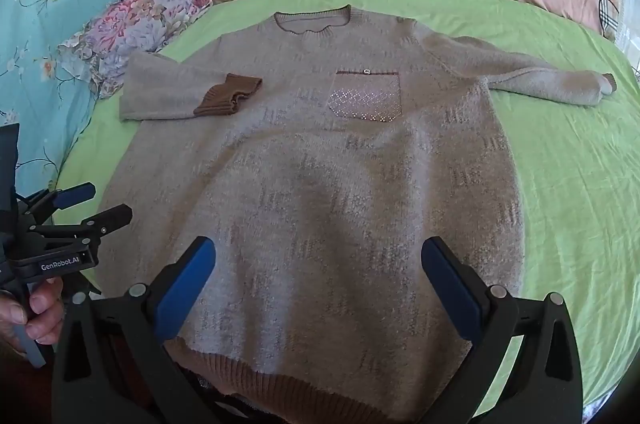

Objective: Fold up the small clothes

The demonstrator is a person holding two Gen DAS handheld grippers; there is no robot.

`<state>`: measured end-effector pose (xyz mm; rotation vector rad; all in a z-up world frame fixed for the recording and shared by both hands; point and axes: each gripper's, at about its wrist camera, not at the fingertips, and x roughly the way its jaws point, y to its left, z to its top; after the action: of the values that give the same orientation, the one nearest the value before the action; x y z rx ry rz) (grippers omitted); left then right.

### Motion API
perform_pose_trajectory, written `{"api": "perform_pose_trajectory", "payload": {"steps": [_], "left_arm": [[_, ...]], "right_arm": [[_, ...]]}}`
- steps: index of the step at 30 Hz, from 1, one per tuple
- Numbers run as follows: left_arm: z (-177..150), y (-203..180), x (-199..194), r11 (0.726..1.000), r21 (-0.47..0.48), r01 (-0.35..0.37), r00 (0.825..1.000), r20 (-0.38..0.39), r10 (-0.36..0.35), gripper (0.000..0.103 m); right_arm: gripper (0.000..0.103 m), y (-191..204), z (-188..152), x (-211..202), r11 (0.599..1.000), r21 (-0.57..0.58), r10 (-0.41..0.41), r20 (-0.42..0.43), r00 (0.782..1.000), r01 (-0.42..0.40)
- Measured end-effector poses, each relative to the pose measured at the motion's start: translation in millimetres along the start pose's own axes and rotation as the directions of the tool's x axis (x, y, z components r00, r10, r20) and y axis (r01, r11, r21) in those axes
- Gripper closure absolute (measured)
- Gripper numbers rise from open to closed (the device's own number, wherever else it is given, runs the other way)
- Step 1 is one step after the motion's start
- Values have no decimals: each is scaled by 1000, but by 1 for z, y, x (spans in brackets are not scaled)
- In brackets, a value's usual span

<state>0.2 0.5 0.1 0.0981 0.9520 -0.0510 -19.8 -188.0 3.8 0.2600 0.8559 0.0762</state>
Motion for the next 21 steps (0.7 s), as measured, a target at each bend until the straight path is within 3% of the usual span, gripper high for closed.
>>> {"api": "perform_pose_trajectory", "payload": {"steps": [21], "left_arm": [[-1, 0, -11, 999, -30, 42, 998, 55, -40, 17]], "right_arm": [[0, 1, -1, 7, 998, 44, 46, 33, 998, -47]]}}
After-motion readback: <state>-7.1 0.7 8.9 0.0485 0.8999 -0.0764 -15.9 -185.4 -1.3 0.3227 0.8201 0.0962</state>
